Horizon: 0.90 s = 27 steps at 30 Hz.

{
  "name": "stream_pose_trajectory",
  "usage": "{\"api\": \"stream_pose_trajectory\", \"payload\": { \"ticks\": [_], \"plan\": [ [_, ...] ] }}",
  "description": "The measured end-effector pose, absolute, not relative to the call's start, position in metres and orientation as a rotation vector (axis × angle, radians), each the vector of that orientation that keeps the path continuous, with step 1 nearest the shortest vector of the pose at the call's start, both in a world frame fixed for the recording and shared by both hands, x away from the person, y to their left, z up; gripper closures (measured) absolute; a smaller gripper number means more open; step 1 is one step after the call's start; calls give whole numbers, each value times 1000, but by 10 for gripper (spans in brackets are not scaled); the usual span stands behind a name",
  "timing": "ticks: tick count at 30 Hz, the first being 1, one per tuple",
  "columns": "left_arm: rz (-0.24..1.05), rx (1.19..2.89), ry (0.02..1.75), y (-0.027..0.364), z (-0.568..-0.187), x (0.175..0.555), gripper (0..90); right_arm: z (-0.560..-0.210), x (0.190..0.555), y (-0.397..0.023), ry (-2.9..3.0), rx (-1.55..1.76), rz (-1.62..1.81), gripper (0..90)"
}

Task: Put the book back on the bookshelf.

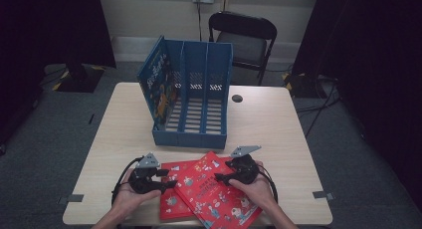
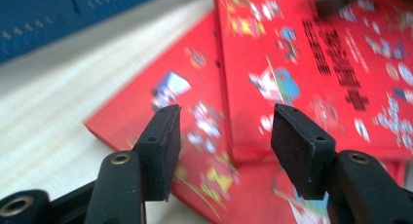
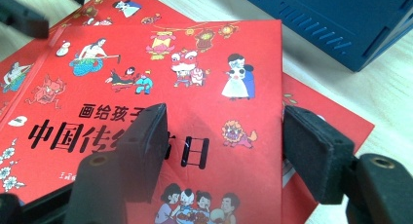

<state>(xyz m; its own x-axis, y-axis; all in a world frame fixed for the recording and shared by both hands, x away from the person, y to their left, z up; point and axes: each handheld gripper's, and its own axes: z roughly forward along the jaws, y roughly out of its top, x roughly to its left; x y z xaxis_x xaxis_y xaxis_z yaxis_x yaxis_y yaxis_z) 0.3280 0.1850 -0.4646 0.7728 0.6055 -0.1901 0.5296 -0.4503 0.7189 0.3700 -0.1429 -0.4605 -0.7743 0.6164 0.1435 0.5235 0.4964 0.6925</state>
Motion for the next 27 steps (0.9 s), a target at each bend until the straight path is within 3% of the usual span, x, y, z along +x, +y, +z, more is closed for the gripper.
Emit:
{"api": "stream_pose_trajectory", "payload": {
  "ticks": [9, 27],
  "plan": [
    [137, 2182, 807, 176, -470, 319, 363, -461, 370, -143, 2608, 1003, 1141, 336],
    [190, 2156, 854, 165, -471, 335, 329, -460, 363, -155, 2568, 1060, 1115, 283]
  ]
}}
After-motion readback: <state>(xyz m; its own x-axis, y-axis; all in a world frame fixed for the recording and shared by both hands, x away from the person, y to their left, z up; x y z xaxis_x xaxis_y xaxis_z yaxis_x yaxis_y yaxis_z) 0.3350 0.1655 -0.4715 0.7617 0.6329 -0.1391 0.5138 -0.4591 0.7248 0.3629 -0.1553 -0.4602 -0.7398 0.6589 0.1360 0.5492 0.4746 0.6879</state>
